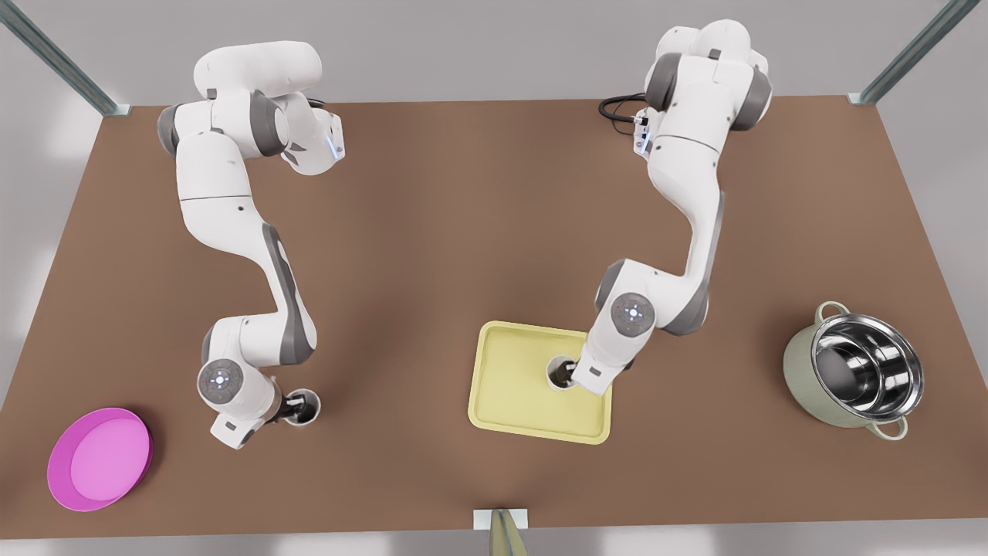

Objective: Use the left arm to pick up the white IKEA cup from the tray and place it on the middle-left position; use the right arm to pick up the white IKEA cup from the tray and place it on the middle-right position

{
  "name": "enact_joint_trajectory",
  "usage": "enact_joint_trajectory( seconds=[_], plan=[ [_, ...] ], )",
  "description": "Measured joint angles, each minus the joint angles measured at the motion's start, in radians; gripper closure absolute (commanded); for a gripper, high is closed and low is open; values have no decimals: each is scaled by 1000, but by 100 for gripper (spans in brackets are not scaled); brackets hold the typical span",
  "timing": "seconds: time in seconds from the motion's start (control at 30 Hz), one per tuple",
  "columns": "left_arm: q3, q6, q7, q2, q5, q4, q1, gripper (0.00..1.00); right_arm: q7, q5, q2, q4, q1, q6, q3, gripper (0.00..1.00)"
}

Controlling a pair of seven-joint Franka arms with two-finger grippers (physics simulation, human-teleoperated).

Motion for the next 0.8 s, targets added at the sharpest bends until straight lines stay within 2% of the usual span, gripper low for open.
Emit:
enact_joint_trajectory(
  seconds=[0.53,0.57,0.63,0.67,0.73,0.8],
  plan=[
    [-20,27,16,89,-22,-9,21,0,-133,40,-37,14,0,-28,5,0],
    [-20,27,18,92,-22,-9,21,6,-140,41,-49,14,0,-38,5,0],
    [-20,27,21,95,-22,-9,20,30,-152,43,-70,26,1,-63,5,0],
    [-21,27,23,95,-22,-9,19,39,-157,43,-77,30,1,-75,6,0],
    [-20,27,25,96,-25,-9,19,66,-166,46,-108,35,2,-105,9,0],
    [-21,27,27,95,-33,-9,17,78,-172,63,-186,37,1,-141,6,0]
  ],
)
